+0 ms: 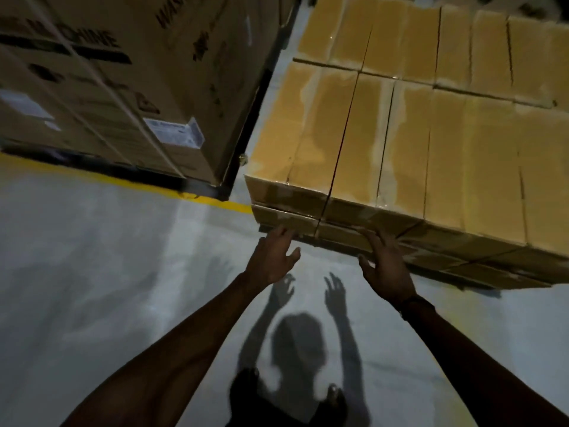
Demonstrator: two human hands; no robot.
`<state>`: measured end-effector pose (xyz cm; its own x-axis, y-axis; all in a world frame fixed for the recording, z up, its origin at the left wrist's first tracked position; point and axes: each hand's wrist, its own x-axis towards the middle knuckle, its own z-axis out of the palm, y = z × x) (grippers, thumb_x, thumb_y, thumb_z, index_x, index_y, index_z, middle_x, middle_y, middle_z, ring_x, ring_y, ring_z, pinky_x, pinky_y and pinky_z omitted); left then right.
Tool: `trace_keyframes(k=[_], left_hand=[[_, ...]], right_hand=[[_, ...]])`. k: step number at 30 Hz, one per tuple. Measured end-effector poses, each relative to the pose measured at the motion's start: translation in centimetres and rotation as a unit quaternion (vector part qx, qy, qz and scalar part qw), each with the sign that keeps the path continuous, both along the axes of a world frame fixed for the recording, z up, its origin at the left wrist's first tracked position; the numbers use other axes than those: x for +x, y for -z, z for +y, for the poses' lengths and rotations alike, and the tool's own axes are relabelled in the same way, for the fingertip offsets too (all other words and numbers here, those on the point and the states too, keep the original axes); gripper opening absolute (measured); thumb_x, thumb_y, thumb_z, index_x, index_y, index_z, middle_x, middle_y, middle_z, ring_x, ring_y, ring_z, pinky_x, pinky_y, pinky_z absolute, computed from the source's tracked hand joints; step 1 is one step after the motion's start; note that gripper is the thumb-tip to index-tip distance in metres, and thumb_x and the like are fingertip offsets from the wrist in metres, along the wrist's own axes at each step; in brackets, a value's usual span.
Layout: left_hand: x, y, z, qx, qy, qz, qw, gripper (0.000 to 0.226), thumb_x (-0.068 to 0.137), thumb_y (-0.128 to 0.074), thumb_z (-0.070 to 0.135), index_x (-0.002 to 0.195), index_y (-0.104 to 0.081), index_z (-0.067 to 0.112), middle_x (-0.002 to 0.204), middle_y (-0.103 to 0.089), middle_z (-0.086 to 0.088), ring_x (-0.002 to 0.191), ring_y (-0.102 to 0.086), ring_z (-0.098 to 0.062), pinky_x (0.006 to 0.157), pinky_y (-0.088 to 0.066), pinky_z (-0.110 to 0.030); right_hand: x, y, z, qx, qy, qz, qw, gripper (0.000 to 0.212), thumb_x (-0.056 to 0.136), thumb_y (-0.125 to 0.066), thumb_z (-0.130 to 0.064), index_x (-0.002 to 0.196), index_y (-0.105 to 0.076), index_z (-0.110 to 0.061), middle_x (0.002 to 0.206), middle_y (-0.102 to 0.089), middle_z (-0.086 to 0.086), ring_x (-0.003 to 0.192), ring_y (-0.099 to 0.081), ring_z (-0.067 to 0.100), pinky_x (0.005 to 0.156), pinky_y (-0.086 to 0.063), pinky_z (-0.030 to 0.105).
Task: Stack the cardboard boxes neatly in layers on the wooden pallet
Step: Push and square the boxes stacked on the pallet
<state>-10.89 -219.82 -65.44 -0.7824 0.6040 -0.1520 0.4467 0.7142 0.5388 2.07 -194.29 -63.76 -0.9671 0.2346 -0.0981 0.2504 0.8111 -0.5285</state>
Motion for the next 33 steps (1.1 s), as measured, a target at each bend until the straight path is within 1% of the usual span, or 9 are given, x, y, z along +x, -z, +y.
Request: trace_keyframes(k=[2,5,11,14,18,20,23,27,33], left_hand=[[-2.2,5.8,0.8,-0.029,0.032,0.044,0.998,0.049,0.102,-0.056,0.036,0.144,-0.051,0.012,0.145,-0.049,-0.012,0.133,-0.046,-0.033,0.097,-0.042,-0.044],[-5.1,14.0,1.9,-0.034,0.102,0.141,0.984,0.049,0.1,-0.056,0.033,0.143,-0.051,0.01,0.147,-0.05,-0.015,0.132,-0.049,-0.037,0.098,-0.045,-0.049],[-10.4,26.0,5.0,-0.049,0.21,0.326,0.92,0.049,0.098,-0.062,0.03,0.144,-0.048,0.02,0.155,-0.044,-0.01,0.139,-0.044,-0.033,0.107,-0.043,-0.051],[-13.0,31.2,6.0,-0.052,0.236,0.433,0.869,0.052,0.1,-0.054,0.031,0.149,-0.045,0.015,0.163,-0.035,-0.013,0.148,-0.036,-0.033,0.113,-0.037,-0.058],[-15.7,35.2,5.9,-0.102,0.266,0.533,0.797,0.062,0.108,-0.032,0.039,0.164,-0.016,0.018,0.172,-0.003,-0.008,0.159,-0.005,-0.029,0.123,-0.015,-0.057],[-16.4,36.4,5.8,-0.116,0.258,0.545,0.79,0.067,0.108,-0.031,0.043,0.165,-0.004,0.02,0.172,0.01,-0.006,0.158,0.008,-0.027,0.126,-0.009,-0.057],[-16.1,37.0,6.1,-0.114,0.241,0.543,0.797,0.074,0.106,-0.035,0.045,0.165,0.004,0.022,0.171,0.017,-0.004,0.158,0.015,-0.026,0.125,-0.008,-0.06],[-15.6,37.5,6.3,-0.093,0.217,0.553,0.799,0.081,0.104,-0.044,0.043,0.164,0.005,0.022,0.171,0.015,-0.003,0.158,0.012,-0.026,0.123,-0.013,-0.062],[-15.1,39.0,7.3,-0.084,0.175,0.564,0.803,0.094,0.092,-0.058,0.041,0.165,-0.002,0.02,0.172,0.009,-0.006,0.159,0.006,-0.03,0.118,-0.02,-0.066]], right_hand=[[-1.9,4.8,0.1,0.062,-0.022,0.031,0.997,0.058,0.098,-0.065,-0.021,0.151,-0.043,-0.021,0.163,-0.033,0.008,0.146,-0.033,0.034,0.117,-0.036,0.053],[-4.4,12.5,0.9,0.139,-0.07,0.079,0.985,0.061,0.096,-0.067,-0.019,0.152,-0.043,-0.019,0.166,-0.028,0.006,0.149,-0.03,0.031,0.116,-0.036,0.048],[-9.2,25.4,4.4,0.284,-0.169,0.153,0.931,0.065,0.101,-0.062,-0.028,0.158,-0.035,-0.016,0.17,-0.019,0.004,0.155,-0.021,0.026,0.119,-0.03,0.049],[-11.4,29.9,6.2,0.359,-0.165,0.214,0.893,0.069,0.101,-0.06,-0.03,0.16,-0.03,-0.013,0.171,-0.015,0.005,0.158,-0.012,0.024,0.125,-0.02,0.048],[-12.8,34.1,7.1,0.433,-0.13,0.268,0.851,0.074,0.101,-0.059,-0.029,0.163,-0.021,-0.015,0.172,-0.005,0.005,0.159,-0.003,0.025,0.126,-0.017,0.052],[-13.1,36.1,6.4,0.429,-0.094,0.292,0.85,0.076,0.101,-0.06,-0.026,0.164,-0.018,-0.019,0.172,-0.002,0.005,0.159,-0.001,0.024,0.126,-0.016,0.053],[-13.4,38.2,5.4,0.384,-0.014,0.333,0.861,0.077,0.102,-0.061,-0.027,0.164,-0.016,-0.022,0.173,0.0,0.003,0.159,0.0,0.022,0.126,-0.016,0.053],[-14.0,39.2,4.5,0.335,0.068,0.384,0.858,0.072,0.104,-0.058,-0.035,0.163,-0.021,-0.021,0.172,-0.005,0.004,0.159,-0.002,0.022,0.125,-0.019,0.054],[-15.9,40.4,2.7,0.27,0.127,0.436,0.849,0.071,0.102,-0.058,-0.043,0.162,-0.027,-0.019,0.172,-0.012,0.005,0.159,-0.005,0.024,0.126,-0.017,0.054]])
